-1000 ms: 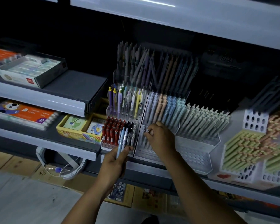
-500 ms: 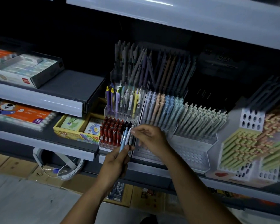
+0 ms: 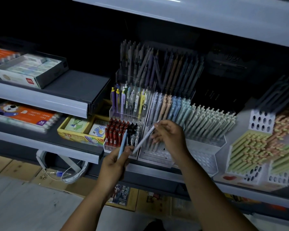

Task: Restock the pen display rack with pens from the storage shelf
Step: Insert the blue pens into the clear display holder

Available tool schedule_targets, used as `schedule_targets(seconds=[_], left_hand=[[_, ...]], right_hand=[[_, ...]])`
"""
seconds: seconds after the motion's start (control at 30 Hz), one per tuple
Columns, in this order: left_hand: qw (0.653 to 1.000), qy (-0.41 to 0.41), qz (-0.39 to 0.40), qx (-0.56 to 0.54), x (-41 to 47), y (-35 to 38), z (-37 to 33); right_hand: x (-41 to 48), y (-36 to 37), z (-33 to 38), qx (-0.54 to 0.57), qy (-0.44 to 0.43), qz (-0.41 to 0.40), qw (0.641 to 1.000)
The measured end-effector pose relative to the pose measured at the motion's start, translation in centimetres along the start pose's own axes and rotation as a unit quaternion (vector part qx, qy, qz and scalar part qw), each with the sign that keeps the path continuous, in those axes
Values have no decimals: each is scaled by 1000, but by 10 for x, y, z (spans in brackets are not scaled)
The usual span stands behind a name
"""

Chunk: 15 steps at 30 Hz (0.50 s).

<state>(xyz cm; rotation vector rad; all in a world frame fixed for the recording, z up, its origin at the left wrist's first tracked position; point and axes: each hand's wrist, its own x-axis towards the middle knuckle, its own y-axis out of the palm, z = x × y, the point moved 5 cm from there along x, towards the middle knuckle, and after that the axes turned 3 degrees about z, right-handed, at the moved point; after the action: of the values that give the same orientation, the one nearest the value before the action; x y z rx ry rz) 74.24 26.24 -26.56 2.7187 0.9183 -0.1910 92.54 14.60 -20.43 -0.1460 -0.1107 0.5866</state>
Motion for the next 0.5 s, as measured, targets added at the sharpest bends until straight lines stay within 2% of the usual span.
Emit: schedule_targets(seconds=[0.2, 0.5], left_hand=[[1000, -16, -13, -15, 4, -1, 4], [999, -34, 9, -38, 5, 7, 5]], right_hand=[[0, -4, -10, -118, -63, -43, 990], [-6, 6, -23, -225, -117, -21, 967]])
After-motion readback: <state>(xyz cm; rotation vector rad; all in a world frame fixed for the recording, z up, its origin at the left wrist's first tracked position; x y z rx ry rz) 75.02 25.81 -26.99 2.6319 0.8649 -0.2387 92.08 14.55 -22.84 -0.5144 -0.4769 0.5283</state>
